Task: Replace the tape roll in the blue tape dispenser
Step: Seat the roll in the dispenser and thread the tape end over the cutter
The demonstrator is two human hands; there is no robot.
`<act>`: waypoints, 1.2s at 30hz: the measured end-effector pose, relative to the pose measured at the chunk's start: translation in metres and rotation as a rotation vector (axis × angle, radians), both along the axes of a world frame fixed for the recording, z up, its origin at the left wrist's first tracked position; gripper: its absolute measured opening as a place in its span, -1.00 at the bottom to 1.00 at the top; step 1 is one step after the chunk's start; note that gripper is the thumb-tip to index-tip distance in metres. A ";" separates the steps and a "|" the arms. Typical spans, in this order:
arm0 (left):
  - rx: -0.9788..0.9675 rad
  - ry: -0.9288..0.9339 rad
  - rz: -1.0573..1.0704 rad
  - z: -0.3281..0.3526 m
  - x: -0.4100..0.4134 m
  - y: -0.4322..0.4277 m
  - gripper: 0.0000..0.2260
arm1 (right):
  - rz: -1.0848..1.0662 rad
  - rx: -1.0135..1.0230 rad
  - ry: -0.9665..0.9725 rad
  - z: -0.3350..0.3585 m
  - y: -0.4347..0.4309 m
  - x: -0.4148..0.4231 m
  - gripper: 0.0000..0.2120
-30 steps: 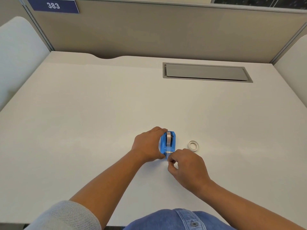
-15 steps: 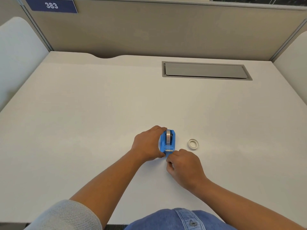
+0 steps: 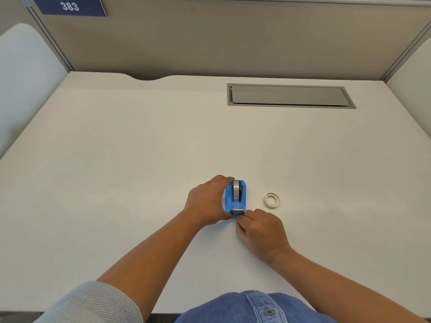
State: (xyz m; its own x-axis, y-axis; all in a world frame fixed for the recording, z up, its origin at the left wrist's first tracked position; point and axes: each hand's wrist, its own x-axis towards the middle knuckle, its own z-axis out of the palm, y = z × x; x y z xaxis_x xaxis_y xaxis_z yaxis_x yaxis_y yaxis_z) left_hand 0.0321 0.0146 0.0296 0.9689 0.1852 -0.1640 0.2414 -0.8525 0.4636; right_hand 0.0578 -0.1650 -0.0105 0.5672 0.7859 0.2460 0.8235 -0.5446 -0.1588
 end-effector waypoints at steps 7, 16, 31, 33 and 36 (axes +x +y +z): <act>0.013 0.005 0.004 -0.002 -0.001 0.000 -0.19 | -0.297 0.152 0.599 0.013 -0.008 -0.005 -0.88; 0.032 -0.008 -0.012 0.001 0.000 -0.001 -0.19 | -0.456 0.270 0.734 0.015 0.004 0.013 -0.76; 0.035 0.001 -0.035 -0.003 0.003 0.000 -0.19 | -0.472 0.204 0.745 0.011 0.013 0.016 -0.69; 0.038 0.002 -0.036 -0.002 0.003 0.000 -0.20 | -0.479 0.196 0.754 0.009 0.014 0.018 -0.69; 0.041 0.001 -0.034 -0.002 0.002 -0.001 -0.21 | -0.469 0.179 0.767 0.010 0.016 0.020 -0.64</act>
State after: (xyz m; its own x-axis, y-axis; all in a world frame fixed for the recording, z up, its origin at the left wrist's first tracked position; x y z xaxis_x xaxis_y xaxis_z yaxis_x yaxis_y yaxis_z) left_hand 0.0340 0.0133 0.0279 0.9747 0.1584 -0.1579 0.2121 -0.8786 0.4279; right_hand 0.0777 -0.1490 -0.0009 0.8766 0.4205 -0.2341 0.1584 -0.7113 -0.6848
